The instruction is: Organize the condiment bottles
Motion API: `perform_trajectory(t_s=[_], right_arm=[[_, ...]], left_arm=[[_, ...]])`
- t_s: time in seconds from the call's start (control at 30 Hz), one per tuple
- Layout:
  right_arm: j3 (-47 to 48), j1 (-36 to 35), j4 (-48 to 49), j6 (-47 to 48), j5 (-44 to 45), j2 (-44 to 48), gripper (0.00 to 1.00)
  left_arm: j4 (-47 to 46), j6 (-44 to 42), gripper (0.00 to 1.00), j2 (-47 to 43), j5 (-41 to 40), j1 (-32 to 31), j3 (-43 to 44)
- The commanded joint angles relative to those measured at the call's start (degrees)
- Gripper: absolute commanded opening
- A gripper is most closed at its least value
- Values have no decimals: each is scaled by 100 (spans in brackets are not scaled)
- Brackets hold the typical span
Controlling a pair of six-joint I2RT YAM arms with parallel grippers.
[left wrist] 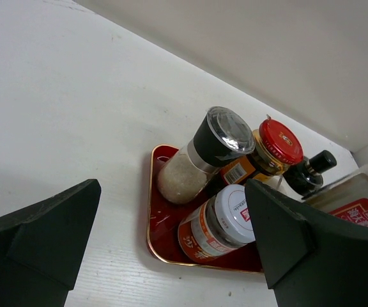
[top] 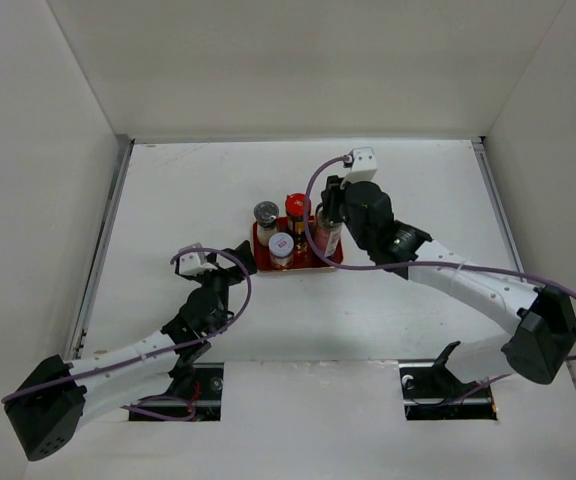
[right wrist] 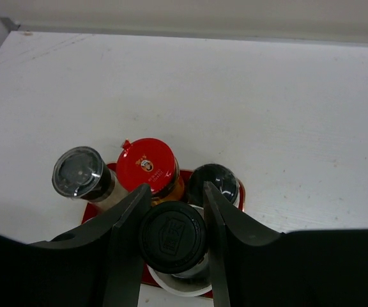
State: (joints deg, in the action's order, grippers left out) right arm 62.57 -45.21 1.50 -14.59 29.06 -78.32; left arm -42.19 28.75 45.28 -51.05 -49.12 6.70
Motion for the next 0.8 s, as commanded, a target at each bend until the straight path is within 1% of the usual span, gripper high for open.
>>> perform_trajectory(t_s=[0.0, 0.27, 0.37, 0.4, 0.43, 0.47, 0.53, 0.57, 0.63, 0.73, 0.77], right_arm=[[590, -132, 1054, -44, 197, 20, 20], [520, -405, 1133, 44, 302, -438, 21], [450, -458, 1160, 44, 372, -500, 23], [423, -458, 1186, 44, 381, -500, 25], [388, -475, 1212, 44, 381, -500, 30], [336, -501, 1256, 44, 390, -482, 39], [230, -537, 1370, 44, 416, -403, 60], [195, -546, 1397, 53, 416, -351, 67], [81, -554, 1432, 79, 425, -123, 79], [-182, -554, 1520, 79, 373, 316, 92], [-375, -554, 1590, 70, 372, 579, 100]], left_arm=[[-307, 51, 100, 60, -98, 39, -28], [-316, 69, 100, 8, -142, 57, -46], [-316, 104, 100, -54, -107, 57, -46], [-307, 122, 100, -54, -107, 57, -46], [-289, 130, 100, -45, -99, 57, -37], [-255, 131, 100, -37, -98, 57, -20], [-149, 131, 100, -63, -133, 57, 24], [-44, 131, 100, -115, -151, 57, 59], [237, 131, 100, -220, -151, 57, 182], [658, 139, 100, -317, -151, 13, 384], [834, 139, 100, -344, -151, -22, 472]])
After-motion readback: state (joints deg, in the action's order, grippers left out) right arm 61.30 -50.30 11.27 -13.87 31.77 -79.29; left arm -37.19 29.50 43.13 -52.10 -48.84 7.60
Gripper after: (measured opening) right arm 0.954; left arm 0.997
